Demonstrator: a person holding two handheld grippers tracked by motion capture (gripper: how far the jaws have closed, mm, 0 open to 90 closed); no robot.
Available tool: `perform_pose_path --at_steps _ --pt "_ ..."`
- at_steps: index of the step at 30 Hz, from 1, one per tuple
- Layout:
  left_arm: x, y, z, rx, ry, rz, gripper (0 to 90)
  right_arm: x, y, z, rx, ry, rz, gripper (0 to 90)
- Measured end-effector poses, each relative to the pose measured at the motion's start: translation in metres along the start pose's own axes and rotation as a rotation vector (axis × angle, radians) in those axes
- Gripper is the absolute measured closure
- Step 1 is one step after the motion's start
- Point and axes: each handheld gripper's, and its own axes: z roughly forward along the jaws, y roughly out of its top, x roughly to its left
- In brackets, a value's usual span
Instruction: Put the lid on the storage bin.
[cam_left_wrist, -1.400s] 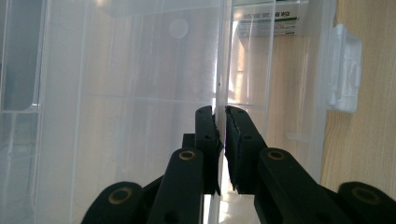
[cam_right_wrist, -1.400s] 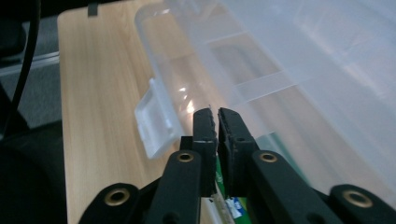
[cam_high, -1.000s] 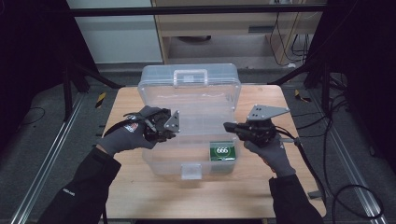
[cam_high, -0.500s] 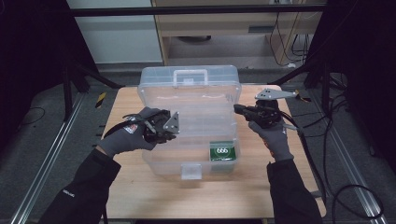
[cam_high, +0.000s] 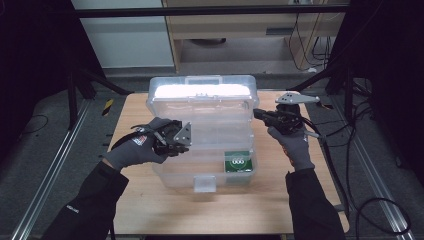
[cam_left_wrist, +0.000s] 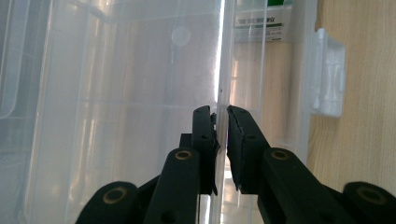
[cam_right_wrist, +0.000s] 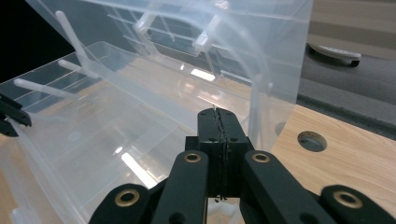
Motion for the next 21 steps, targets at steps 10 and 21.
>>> perform_pose_path --at_steps 10,21 --pt "-0.007 0.002 0.005 -0.045 -0.01 0.002 74.7 0.002 -0.004 0.0 0.012 0.025 0.001 88.7" --pt "-0.01 -0.003 0.003 -0.321 -0.008 -0.155 58.7 0.002 -0.01 -0.001 0.008 0.049 0.002 79.7"
